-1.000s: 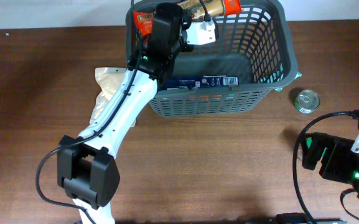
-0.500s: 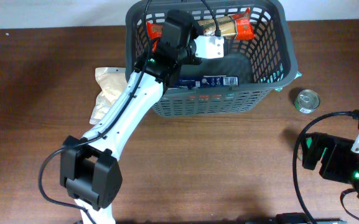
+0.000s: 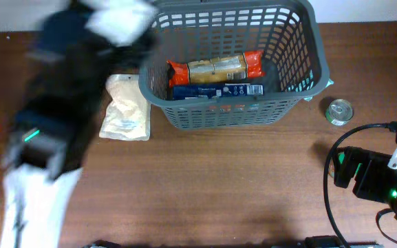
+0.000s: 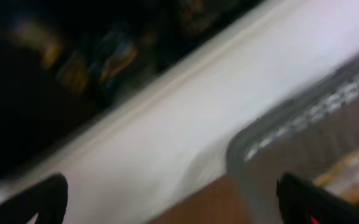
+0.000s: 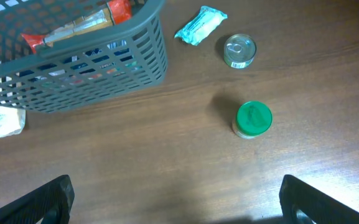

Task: Pack container
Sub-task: 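Return the left gripper and grasp the beige pouch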

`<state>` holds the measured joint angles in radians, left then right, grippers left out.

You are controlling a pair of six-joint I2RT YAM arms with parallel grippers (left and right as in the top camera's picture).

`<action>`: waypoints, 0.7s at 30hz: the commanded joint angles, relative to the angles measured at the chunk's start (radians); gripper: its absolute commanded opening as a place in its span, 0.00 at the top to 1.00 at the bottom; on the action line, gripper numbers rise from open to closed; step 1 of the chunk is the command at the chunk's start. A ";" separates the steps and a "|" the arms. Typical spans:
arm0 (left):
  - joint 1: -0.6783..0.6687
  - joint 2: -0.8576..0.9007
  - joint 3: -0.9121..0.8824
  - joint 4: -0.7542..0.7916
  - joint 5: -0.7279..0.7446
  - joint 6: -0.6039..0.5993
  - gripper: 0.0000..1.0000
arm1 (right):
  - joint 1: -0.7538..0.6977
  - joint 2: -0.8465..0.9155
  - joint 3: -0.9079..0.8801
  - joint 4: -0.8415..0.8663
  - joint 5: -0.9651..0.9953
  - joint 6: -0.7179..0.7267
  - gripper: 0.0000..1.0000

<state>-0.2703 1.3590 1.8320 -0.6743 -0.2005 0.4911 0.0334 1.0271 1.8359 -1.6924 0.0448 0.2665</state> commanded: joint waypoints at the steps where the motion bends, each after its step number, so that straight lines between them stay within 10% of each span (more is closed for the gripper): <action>1: 0.199 -0.046 -0.024 -0.179 0.009 -0.328 0.01 | -0.001 0.002 0.000 -0.006 0.013 0.008 0.01; 9: 0.432 -0.091 -0.307 -0.198 0.186 -0.353 0.01 | -0.001 0.002 0.000 -0.006 0.013 0.008 0.01; 21: 0.492 -0.011 -0.852 0.317 0.354 -0.363 0.01 | -0.001 0.002 0.000 -0.006 0.013 0.008 0.01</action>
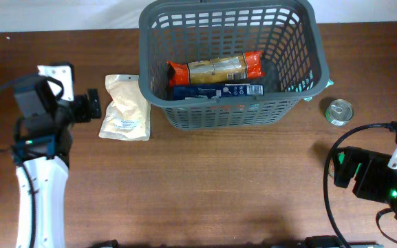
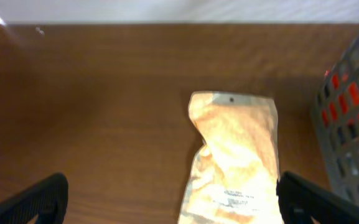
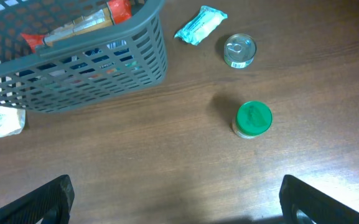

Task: Pack container
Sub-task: 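Return the left gripper and grasp the beige pouch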

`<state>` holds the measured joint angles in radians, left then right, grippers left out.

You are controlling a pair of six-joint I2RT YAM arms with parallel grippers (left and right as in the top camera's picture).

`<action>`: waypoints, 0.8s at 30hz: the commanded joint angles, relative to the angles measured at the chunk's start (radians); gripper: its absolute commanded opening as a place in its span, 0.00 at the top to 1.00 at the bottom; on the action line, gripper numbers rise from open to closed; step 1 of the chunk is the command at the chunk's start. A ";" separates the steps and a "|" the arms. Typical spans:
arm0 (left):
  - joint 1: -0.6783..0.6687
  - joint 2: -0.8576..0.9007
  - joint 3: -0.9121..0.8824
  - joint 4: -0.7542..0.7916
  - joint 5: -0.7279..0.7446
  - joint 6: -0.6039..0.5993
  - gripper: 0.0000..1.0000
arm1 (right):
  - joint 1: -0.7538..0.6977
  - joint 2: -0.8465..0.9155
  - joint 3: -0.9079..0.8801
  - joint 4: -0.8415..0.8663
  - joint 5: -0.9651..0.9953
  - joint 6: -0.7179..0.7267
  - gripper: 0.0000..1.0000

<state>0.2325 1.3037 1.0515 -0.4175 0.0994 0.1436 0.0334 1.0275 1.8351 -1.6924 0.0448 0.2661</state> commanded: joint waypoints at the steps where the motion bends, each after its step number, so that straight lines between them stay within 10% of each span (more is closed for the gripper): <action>1: -0.018 0.061 -0.085 0.080 0.055 -0.015 0.01 | -0.001 0.002 0.000 -0.006 0.013 0.009 0.01; 24: -0.242 0.490 -0.108 0.377 -0.142 0.097 0.01 | -0.001 0.002 0.000 -0.006 0.013 0.009 0.01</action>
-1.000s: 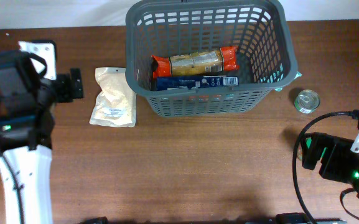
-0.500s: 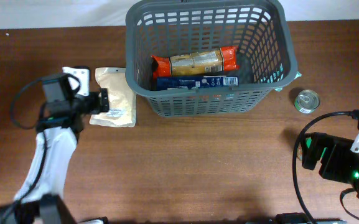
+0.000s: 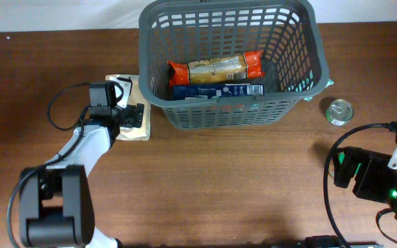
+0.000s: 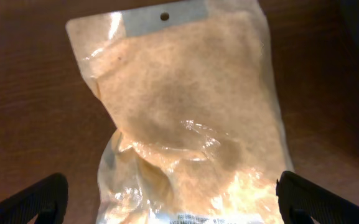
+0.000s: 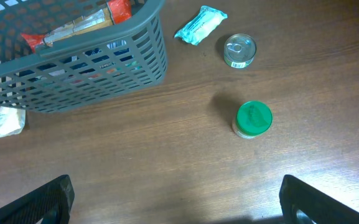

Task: Pack container
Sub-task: 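Return the left gripper and grasp the beige pouch, then lift the beige pouch over the basket and release it inside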

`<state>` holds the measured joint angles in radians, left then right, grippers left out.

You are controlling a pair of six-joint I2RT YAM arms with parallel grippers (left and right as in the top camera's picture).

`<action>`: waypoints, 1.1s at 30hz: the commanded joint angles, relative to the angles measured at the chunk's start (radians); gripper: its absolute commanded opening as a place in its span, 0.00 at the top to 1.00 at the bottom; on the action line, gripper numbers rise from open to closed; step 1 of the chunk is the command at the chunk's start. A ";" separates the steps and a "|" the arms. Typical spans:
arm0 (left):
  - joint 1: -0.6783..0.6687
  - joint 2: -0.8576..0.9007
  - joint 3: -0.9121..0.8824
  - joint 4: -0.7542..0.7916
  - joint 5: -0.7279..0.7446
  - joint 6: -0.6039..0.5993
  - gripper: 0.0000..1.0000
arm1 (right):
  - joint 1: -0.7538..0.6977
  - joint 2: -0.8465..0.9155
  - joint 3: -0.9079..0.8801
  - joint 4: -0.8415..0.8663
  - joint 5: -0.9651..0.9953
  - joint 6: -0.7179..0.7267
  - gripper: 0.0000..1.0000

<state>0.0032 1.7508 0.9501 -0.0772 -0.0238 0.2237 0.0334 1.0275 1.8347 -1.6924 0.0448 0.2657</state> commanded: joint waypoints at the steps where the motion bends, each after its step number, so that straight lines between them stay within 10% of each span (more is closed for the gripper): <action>1: -0.017 0.057 -0.007 0.057 -0.019 0.017 0.01 | -0.001 0.002 0.001 -0.006 0.013 0.009 0.01; 15: -0.029 0.228 -0.007 0.079 -0.017 0.002 0.00 | -0.001 0.002 0.001 -0.006 0.013 0.009 0.01; 23: -0.029 0.241 -0.007 0.043 -0.006 0.001 0.82 | -0.001 0.002 0.001 -0.006 0.013 0.009 0.01; 33: -0.028 0.136 0.044 0.031 -0.081 -0.090 0.98 | -0.001 0.002 0.001 -0.006 0.013 0.009 0.01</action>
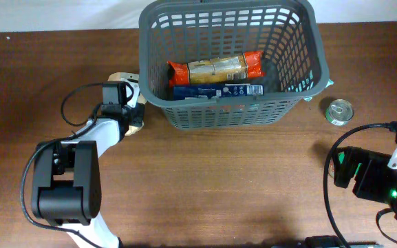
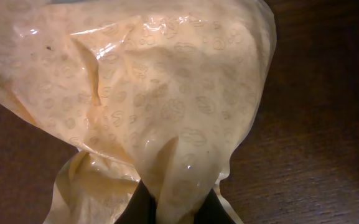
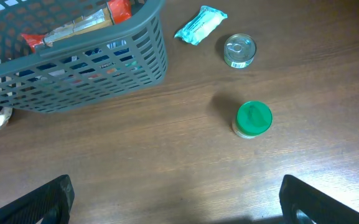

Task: Pack container
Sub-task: 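Lift the beige pouch over the basket and release it inside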

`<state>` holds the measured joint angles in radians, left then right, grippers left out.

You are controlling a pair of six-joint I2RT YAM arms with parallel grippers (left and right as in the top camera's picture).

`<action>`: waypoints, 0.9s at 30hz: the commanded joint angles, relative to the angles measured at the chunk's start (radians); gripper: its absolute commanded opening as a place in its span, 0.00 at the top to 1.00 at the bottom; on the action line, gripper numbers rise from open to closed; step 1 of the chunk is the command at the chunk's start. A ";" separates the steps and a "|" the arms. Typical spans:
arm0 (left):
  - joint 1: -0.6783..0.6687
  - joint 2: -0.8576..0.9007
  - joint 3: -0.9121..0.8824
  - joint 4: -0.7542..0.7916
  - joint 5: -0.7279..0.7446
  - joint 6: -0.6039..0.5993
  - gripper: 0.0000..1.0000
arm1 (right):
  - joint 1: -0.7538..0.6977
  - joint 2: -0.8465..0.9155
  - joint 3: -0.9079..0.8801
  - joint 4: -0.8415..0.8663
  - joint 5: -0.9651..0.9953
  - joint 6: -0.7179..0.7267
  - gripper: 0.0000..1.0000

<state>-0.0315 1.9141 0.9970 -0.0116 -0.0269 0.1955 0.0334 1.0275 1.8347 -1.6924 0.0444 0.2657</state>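
Note:
A grey slatted basket [image 1: 301, 62] stands at the back centre and holds an orange-red packet [image 1: 215, 67] and a blue box [image 1: 219, 90]. Just left of it, the tan plastic pouch [image 2: 167, 93] is bunched up, with my left gripper [image 2: 176, 205] shut on a fold of it. From overhead the left gripper [image 1: 126, 110] covers most of the pouch [image 1: 119, 77]. My right gripper [image 3: 179, 205] is open, with nothing between its fingers, over bare wood at the front right.
A small tin can [image 3: 239, 50], a green-lidded jar [image 3: 254, 118] and a teal wrapped packet [image 3: 200, 25] lie right of the basket. The right arm [image 1: 377, 179] and its cables occupy the front right corner. The left arm's cable loops beside the pouch.
The left gripper was open just above the flat pouch; now it is shut on a fold, and the pouch is crumpled and drawn in. The right arm has not moved.
The left arm was first a blur beside the basket. Then it stood left of the flat pouch, open. After that it hung open close over the pouch. Now it pinches the bunched pouch. The right arm stayed still throughout.

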 commanded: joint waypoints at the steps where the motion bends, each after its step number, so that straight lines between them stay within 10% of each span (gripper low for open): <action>1: 0.008 -0.073 0.012 -0.034 -0.109 -0.061 0.98 | -0.001 0.002 0.001 -0.006 0.013 0.009 0.01; 16: 0.008 -0.571 0.217 -0.097 -0.328 0.064 0.98 | -0.001 0.002 0.001 -0.006 0.013 0.009 0.01; 27: -0.269 -0.615 0.418 -0.059 0.080 0.479 0.98 | -0.001 0.002 0.001 -0.006 0.013 0.009 0.01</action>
<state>-0.2153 1.2968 1.3880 -0.1062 -0.0837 0.5232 0.0334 1.0275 1.8347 -1.6920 0.0444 0.2653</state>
